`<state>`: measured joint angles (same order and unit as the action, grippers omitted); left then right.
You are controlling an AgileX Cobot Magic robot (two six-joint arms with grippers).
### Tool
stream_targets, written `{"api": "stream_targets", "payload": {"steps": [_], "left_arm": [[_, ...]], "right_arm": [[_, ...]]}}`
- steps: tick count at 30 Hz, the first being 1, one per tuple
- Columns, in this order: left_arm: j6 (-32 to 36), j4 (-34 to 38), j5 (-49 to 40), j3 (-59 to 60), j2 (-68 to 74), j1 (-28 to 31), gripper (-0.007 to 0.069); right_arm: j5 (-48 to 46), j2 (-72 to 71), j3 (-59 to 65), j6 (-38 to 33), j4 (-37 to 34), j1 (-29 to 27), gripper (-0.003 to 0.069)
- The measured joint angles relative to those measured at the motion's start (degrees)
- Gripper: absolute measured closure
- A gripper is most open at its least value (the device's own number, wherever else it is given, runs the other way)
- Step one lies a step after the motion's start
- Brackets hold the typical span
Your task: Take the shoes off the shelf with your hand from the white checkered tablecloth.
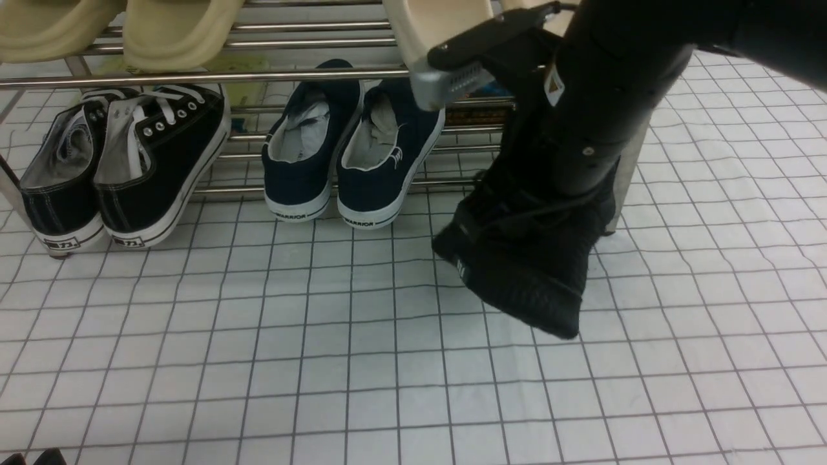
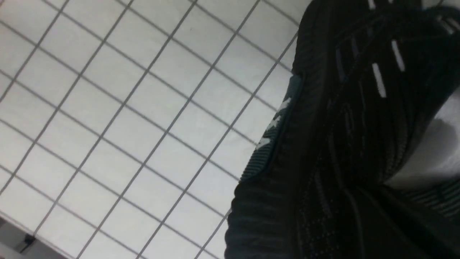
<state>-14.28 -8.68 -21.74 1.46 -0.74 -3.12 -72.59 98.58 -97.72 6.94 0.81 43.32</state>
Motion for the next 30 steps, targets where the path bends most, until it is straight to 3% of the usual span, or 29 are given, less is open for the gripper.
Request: {"api": "stream_targets", "payload": {"steps": [5,18,26,30], "left_arm": [[0.0,0.0,0.0,0.0,0.0,0.0,0.0385],[0.0,0.0,0.0,0.0,0.0,0.0,0.0385],[0.0,0.0,0.0,0.0,0.0,0.0,0.0385],[0.0,0.0,0.0,0.0,0.0,0.0,0.0385]], "right_arm": [[0.0,-0.1,2.6,0.3,0.7,3.2,0.0634],[0.9,0.0,2.5,2.7,14.3,4.5,0.0631],[3.1,3.5,2.5,5.9,9.5,4.5,0.0613],[2.4,8.3,2.5,8.0,3.9,4.7,0.0508]]}}
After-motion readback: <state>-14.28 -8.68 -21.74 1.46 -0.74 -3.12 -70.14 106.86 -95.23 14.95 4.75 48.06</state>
